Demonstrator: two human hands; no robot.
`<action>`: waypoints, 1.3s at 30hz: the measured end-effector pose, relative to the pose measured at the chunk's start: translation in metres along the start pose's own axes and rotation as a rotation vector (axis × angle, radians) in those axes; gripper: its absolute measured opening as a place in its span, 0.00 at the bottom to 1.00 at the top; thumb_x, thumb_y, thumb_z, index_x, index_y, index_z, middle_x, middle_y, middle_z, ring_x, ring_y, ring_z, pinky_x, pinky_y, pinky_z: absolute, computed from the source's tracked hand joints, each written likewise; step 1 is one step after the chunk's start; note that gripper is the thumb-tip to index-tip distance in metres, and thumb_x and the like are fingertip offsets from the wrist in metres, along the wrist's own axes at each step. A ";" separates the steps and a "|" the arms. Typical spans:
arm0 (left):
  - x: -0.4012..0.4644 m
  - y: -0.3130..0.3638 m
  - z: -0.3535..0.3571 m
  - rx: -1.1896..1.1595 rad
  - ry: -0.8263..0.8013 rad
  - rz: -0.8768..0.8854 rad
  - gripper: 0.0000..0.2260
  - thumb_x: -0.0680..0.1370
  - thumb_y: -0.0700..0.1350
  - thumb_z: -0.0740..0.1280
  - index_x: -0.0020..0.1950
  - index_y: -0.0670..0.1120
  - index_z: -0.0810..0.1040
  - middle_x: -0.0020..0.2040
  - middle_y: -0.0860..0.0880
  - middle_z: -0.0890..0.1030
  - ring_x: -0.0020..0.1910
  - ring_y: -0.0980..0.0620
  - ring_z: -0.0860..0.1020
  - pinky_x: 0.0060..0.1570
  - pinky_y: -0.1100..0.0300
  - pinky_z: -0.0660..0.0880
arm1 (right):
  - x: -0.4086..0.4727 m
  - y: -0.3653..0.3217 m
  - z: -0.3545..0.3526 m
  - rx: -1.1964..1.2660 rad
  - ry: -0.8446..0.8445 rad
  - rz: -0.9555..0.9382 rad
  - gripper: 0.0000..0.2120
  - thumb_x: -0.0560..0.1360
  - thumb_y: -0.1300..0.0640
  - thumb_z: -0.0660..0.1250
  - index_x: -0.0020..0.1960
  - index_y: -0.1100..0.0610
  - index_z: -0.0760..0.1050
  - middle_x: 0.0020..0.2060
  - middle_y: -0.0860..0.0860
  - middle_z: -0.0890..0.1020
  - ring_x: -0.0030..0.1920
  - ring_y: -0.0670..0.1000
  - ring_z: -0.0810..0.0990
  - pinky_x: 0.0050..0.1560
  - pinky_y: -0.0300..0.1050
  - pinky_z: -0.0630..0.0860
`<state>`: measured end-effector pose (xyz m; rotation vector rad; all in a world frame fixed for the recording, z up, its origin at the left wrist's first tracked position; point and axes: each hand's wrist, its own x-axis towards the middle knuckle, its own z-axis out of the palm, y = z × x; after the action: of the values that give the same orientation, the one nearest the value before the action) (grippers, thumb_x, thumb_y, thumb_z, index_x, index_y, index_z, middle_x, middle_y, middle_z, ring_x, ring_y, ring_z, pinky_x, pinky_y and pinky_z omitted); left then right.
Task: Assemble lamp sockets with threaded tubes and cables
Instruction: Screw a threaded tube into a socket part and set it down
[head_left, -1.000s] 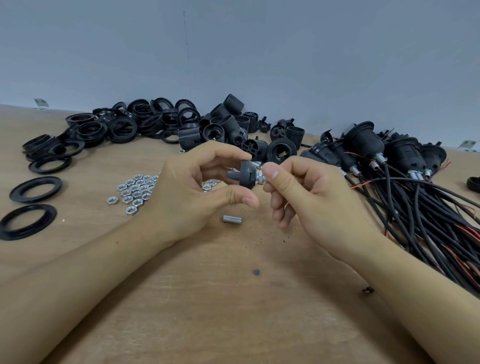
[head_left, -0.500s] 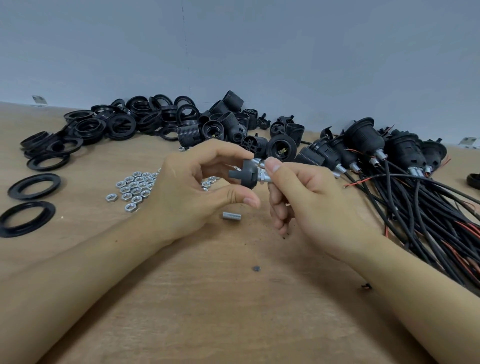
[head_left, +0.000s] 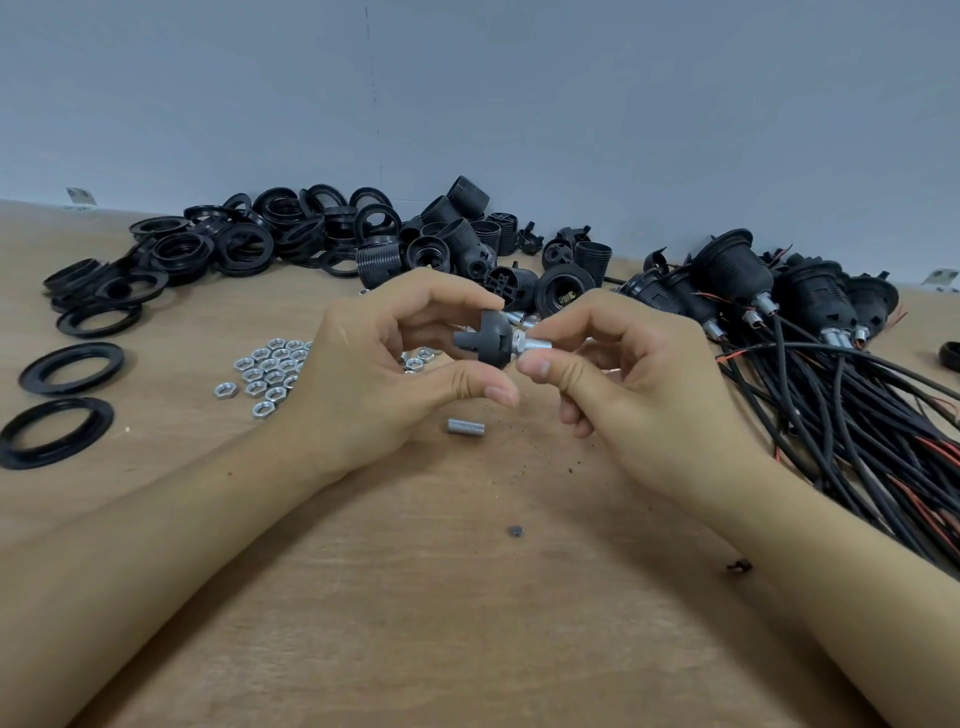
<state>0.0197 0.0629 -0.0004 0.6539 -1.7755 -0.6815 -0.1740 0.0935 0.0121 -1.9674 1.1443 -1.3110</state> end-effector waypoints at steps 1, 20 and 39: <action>0.000 0.000 0.000 0.004 -0.004 0.005 0.21 0.64 0.48 0.80 0.54 0.48 0.79 0.48 0.53 0.86 0.47 0.54 0.85 0.50 0.64 0.79 | 0.000 0.000 -0.001 0.001 -0.018 0.014 0.03 0.76 0.58 0.70 0.43 0.55 0.80 0.34 0.50 0.81 0.28 0.52 0.78 0.30 0.49 0.78; -0.001 0.001 0.003 0.058 0.019 0.083 0.22 0.65 0.49 0.80 0.55 0.51 0.79 0.48 0.56 0.84 0.48 0.56 0.83 0.51 0.65 0.78 | 0.000 0.000 0.003 0.057 -0.096 0.103 0.21 0.83 0.50 0.58 0.37 0.62 0.73 0.25 0.56 0.77 0.25 0.50 0.74 0.27 0.42 0.73; 0.001 -0.001 0.001 0.054 0.039 0.079 0.20 0.67 0.47 0.79 0.56 0.49 0.78 0.49 0.50 0.84 0.47 0.50 0.84 0.49 0.60 0.80 | 0.001 0.002 -0.002 0.151 -0.116 0.102 0.08 0.77 0.50 0.64 0.45 0.54 0.75 0.32 0.53 0.80 0.30 0.50 0.77 0.28 0.44 0.74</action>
<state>0.0191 0.0617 -0.0011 0.6257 -1.7793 -0.5654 -0.1758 0.0913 0.0121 -1.8262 1.0445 -1.1786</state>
